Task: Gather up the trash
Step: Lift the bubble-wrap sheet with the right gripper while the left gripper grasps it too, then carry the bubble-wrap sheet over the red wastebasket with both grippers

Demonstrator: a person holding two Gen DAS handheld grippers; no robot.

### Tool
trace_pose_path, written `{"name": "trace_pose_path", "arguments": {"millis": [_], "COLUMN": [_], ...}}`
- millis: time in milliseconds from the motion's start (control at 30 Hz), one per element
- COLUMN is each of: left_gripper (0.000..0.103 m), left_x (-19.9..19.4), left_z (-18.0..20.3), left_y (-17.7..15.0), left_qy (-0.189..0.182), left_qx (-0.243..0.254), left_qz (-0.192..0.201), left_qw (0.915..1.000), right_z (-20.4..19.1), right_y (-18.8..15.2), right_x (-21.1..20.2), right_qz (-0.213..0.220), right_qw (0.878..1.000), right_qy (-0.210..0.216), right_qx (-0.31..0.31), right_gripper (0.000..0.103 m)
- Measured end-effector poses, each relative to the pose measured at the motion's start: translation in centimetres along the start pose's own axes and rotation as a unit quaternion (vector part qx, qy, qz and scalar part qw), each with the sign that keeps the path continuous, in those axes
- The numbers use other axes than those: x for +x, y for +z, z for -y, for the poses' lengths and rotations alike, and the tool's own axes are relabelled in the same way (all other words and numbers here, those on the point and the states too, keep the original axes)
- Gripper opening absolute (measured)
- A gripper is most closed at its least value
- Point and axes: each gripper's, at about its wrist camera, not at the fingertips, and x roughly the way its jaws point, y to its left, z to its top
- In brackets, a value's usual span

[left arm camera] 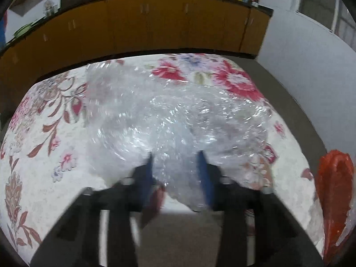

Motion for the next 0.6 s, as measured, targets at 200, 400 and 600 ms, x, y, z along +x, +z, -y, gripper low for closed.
{"name": "trace_pose_path", "arguments": {"millis": [200, 400, 600], "left_gripper": [0.014, 0.014, 0.014], "left_x": [-2.1, -7.7, -13.7], "left_z": [0.9, 3.2, 7.2], "left_y": [-1.3, -3.0, -4.4], "left_qy": [-0.024, -0.050, -0.090], "left_qx": [-0.009, 0.016, 0.045], "left_qz": [0.003, 0.032, 0.065], "left_qw": [0.9997, 0.9981, 0.9928], "right_z": [0.7, 2.8, 4.7], "right_y": [0.3, 0.8, 0.6], "right_x": [-2.5, -6.5, -10.2], "right_qz": [0.014, 0.043, 0.068], "right_qw": [1.000, 0.999, 0.997], "right_qy": [-0.002, -0.012, -0.027], "right_qx": [-0.008, 0.014, 0.035], "right_gripper": [0.013, 0.013, 0.013]}}
